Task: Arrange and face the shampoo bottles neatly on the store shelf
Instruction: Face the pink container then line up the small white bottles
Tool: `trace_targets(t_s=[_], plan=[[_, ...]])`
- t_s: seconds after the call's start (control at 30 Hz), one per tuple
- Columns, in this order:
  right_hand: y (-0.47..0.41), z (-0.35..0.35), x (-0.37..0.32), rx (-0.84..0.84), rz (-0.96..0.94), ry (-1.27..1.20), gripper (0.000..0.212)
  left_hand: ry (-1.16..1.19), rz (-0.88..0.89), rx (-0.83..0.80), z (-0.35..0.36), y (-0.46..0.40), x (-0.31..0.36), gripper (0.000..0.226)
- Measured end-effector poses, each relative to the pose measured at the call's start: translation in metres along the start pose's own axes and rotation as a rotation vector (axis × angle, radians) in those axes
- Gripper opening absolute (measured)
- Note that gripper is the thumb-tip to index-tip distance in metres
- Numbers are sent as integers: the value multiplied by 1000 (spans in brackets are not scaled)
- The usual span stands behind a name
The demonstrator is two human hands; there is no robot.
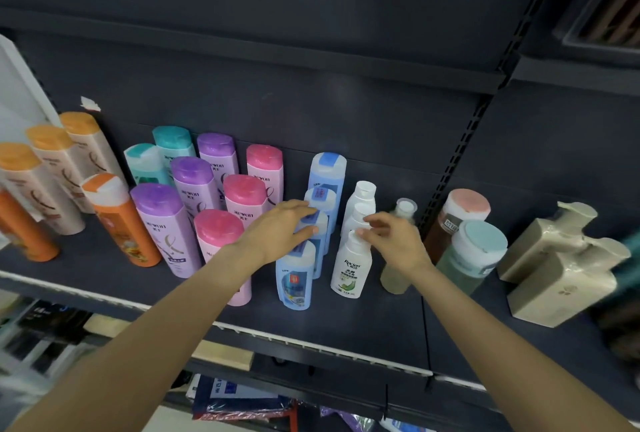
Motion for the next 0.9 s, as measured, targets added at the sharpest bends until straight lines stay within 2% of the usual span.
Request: trace_targets(t_s=[0.13,0.4,0.5,0.7,0.83,0.9], plan=[[-19,-27,5,124,9,64,29,30,-19,48,-2,-11,-1,48],[-58,6,12,-128,3,166,50,71,-88,28,3,-39,-9,50],[-66,12,12,-131,-9,201,44,65,-85,13,10,-42,-13,49],[-71,9,13,-103,-12,109,26,65,-71,29,14,-44,-15,49],[-68,-19,1,0,-41,15,26,53,-85,17,11,-42,-12,48],[-63,-39,-11,54,-86,-52,24,77,-70,62,4,-43,-5,42]])
Point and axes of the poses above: each hand's wrist, its own y-axis away from the middle knuckle, its own z-axis out of the palm, x = y × z, the point moved 7 cm from there along -y, towards the middle knuckle, and after that the axes turned 6 degrees about y, right-handed, at the moved point
